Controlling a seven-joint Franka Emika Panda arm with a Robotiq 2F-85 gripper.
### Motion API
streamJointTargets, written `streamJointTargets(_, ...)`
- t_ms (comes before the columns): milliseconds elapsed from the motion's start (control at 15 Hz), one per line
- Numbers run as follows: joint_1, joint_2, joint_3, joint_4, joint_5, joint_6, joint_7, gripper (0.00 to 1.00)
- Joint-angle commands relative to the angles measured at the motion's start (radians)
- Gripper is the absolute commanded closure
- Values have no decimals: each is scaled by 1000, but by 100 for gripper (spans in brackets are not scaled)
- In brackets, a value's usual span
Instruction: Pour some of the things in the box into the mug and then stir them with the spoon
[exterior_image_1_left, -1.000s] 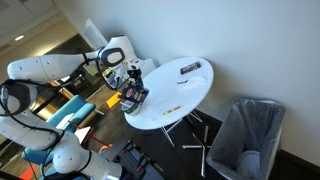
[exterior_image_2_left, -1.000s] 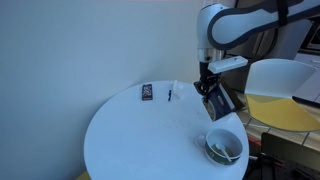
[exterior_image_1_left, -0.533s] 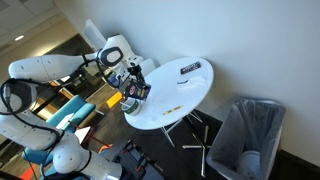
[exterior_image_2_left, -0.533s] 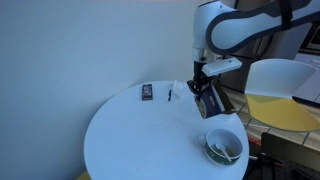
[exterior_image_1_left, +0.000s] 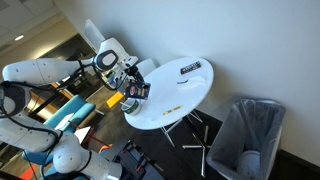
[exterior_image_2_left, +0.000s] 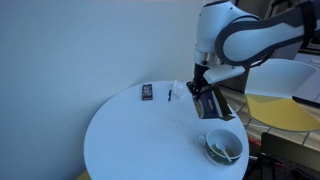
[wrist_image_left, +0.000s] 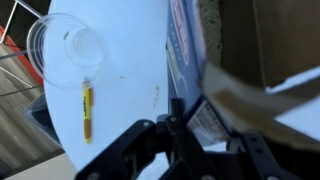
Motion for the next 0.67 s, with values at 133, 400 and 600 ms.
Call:
streamJointTargets(133, -3, -148, 51, -161, -115, 126, 127, 89)
streamJointTargets(400, -15, -198, 87, -222, -189, 181, 211, 89)
streamJointTargets(600, -22, -233, 110, -263, -242, 219, 272, 89)
